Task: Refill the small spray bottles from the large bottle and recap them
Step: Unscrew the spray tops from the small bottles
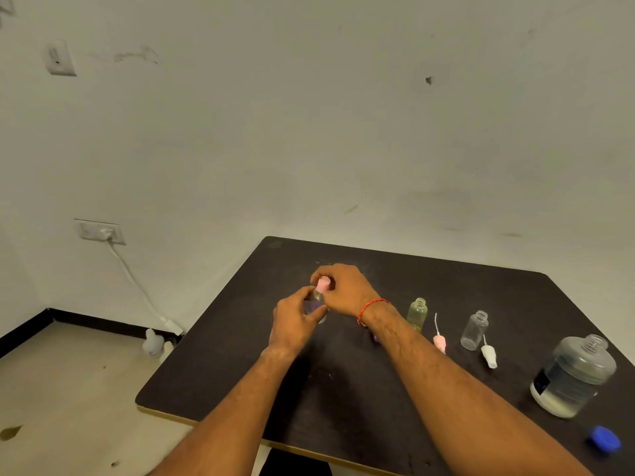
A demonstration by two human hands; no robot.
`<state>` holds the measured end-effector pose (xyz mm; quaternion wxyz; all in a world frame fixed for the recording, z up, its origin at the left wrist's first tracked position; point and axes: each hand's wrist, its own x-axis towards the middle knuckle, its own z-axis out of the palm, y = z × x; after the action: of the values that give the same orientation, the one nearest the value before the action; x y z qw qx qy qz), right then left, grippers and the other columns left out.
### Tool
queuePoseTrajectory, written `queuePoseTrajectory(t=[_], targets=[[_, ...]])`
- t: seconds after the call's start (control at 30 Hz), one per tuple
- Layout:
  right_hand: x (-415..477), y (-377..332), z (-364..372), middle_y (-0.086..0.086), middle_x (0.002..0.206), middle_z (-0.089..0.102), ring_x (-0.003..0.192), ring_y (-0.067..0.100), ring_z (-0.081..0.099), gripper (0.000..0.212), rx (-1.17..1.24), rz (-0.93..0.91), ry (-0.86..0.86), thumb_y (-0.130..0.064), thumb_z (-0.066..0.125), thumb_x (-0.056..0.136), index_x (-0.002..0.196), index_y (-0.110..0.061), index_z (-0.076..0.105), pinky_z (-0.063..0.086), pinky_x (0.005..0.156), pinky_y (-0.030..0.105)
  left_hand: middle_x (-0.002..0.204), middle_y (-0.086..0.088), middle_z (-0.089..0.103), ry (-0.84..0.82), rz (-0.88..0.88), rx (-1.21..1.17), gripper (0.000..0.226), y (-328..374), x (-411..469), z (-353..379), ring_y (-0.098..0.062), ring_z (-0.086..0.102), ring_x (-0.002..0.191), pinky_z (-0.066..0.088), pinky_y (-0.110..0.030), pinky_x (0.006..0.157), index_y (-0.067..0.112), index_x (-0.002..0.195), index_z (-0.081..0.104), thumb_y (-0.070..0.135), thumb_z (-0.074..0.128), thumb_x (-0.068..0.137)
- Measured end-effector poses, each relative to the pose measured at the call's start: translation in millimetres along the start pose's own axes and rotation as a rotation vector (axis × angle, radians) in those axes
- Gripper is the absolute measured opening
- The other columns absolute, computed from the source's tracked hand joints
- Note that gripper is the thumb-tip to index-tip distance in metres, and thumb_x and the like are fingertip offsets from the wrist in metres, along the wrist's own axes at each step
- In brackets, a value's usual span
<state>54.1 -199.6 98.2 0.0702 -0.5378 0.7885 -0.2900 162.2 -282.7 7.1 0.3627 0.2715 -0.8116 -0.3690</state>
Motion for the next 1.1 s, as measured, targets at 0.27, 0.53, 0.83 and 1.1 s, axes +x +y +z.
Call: queuePoseTrajectory(t=[0.27,0.53,0.83,1.1], targets=[[1,0,1,-0.001,0.091,0.066,0.084,0.017,0.061,0.007,-0.066,0.075,0.035,-0.025,0.068,0.083,0.089,-0.023,0.064,0.051,0.071,0.026,0.102,0.017,0.07,-0.019,-0.012,-0.026,0.035,2,-1,1,-0.001,0.067,0.093,0.056,-0.025,0.092,0.028,0.121,0.069,0.031,0.079,0.088],[-2,4,-6,-0.003,0.084,0.064,0.077,0.015,0.06,0.024,-0.033,-0.02,0.102,-0.01,0.07,0.072,0.08,-0.027,0.057,0.042,0.059,0.021,0.117,0.007,0.072,-0.049,-0.038,0.023,0.05,-4,5,3,-0.006,0.066,0.105,0.053,-0.024,0.094,0.023,0.131,0.064,0.041,0.078,0.087],[-27,36,11,-0.007,0.085,0.069,0.08,0.005,0.066,0.028,0.357,0.206,0.421,-0.004,0.074,0.074,0.094,-0.023,0.072,0.056,0.072,0.021,0.125,0.003,0.072,-0.033,-0.126,0.003,0.054,-6,15,12,-0.012,0.067,0.114,0.055,-0.033,0.101,0.023,0.136,0.062,0.039,0.078,0.087],[-40,51,55,-0.01,0.079,0.068,0.07,0.002,0.067,0.009,0.387,0.299,0.455,-0.02,0.071,0.082,0.082,-0.025,0.065,0.059,0.072,0.028,0.126,-0.002,0.07,-0.06,-0.131,0.106,0.053,-7,21,17,-0.017,0.066,0.114,0.053,-0.033,0.099,0.019,0.14,0.057,0.035,0.073,0.093]])
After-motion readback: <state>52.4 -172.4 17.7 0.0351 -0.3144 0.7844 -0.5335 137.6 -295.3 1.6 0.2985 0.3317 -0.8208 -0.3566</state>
